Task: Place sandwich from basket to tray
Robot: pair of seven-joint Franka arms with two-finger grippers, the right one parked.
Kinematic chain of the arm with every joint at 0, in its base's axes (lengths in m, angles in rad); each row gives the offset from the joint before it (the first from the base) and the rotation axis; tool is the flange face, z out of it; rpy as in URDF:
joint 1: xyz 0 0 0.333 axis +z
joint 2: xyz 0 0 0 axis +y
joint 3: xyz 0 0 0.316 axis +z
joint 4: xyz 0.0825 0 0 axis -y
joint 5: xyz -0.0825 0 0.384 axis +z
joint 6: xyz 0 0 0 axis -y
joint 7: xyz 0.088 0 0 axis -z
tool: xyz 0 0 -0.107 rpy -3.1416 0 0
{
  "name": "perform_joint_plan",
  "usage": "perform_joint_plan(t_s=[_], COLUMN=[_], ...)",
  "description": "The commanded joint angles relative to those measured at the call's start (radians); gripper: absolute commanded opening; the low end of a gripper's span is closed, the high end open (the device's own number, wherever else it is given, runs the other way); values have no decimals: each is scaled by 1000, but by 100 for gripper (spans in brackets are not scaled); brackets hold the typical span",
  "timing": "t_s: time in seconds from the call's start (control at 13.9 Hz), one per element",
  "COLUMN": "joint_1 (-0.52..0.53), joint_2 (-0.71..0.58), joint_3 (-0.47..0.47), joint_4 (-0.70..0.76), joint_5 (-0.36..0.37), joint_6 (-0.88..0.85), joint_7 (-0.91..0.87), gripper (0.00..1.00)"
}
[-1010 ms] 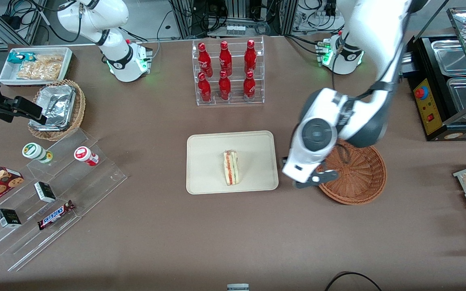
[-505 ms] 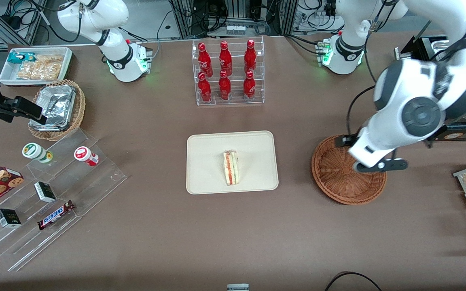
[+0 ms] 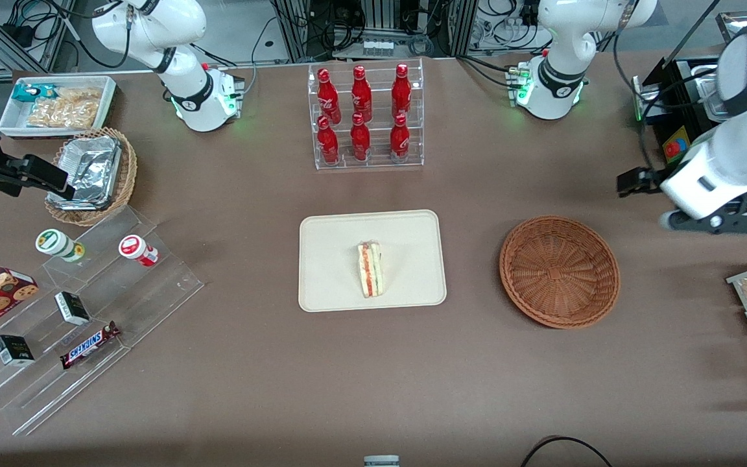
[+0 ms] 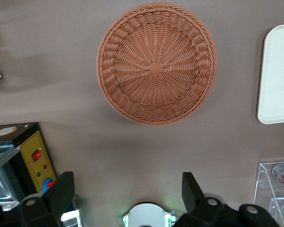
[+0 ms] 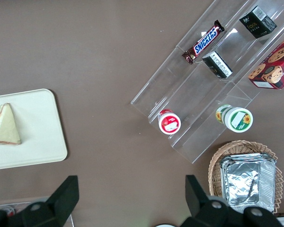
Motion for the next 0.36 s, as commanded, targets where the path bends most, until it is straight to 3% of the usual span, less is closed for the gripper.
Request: perform_joint_plan(t_s=[0.0,0.29], joint_1=[8,8], joint_2=[-61,-81], joint_3=[30,47], joint_4=[-26,-28], joint_5=[-4,-14], joint_6=[1,15], joint_7=[25,22], gripper=[100,100])
